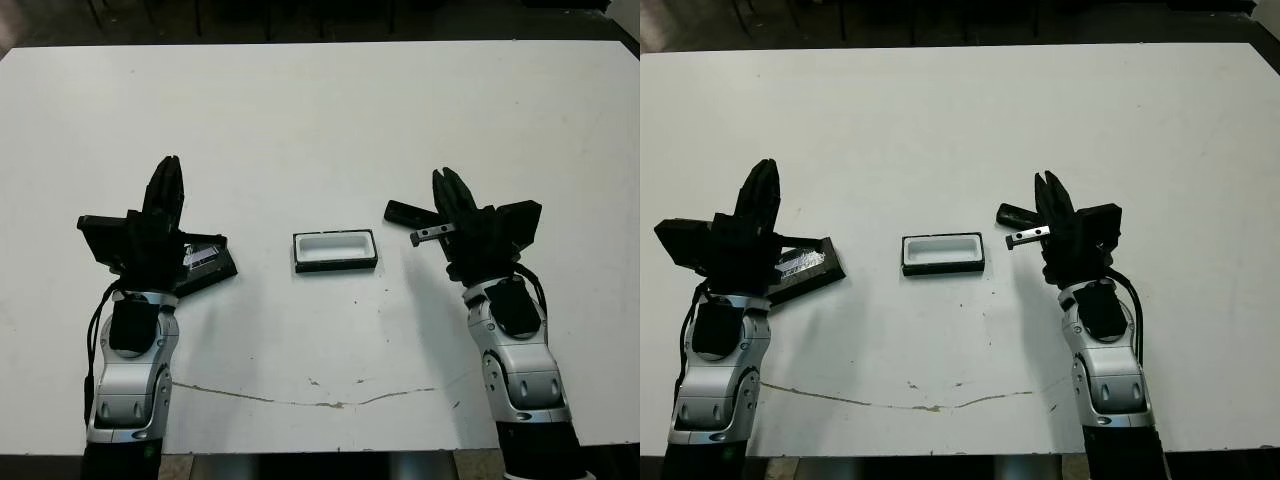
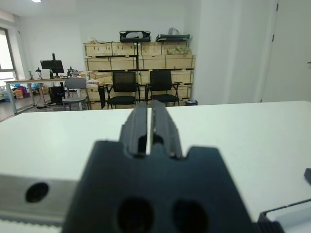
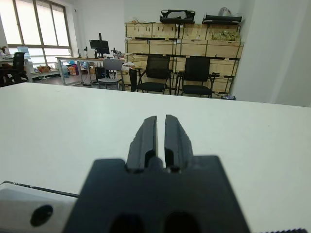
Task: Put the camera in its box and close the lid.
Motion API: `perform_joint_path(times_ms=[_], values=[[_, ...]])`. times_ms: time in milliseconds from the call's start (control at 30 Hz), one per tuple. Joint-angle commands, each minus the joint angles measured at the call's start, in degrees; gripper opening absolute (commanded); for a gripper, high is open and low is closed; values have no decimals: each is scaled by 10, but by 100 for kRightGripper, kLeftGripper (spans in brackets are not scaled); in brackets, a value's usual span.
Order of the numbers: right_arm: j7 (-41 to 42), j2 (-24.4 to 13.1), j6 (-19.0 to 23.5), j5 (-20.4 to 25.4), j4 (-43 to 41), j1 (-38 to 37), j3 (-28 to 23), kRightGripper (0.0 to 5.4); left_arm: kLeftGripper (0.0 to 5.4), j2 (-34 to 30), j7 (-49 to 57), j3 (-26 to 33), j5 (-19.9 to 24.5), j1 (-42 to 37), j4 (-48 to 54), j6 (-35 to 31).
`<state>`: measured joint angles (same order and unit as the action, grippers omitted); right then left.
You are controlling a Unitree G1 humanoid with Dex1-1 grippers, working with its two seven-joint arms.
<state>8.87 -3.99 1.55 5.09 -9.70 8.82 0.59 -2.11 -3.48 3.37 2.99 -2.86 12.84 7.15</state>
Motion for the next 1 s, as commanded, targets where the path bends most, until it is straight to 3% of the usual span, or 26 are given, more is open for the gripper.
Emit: perform_joint_path(times_ms=[33,400,700,833,1000], values=[[1,-5,14,1,3,-8,-3,0,1,-2,2,-1,-1,3,-4,-5],[18,-24,20,4,25,13,-6,0,1,-7,2,6,0,-8,-10,-7],[98,-121,45,49,24,81,-63,0,1,-5,-2,3,3,4,2,-5],[158,-176,48,61,88,141,-73,0,1,-4,2,0,-1,10,9,-9],[247,-242,37,45,185,207,-51,0,1,-7,0,1,0,17,14,-10]])
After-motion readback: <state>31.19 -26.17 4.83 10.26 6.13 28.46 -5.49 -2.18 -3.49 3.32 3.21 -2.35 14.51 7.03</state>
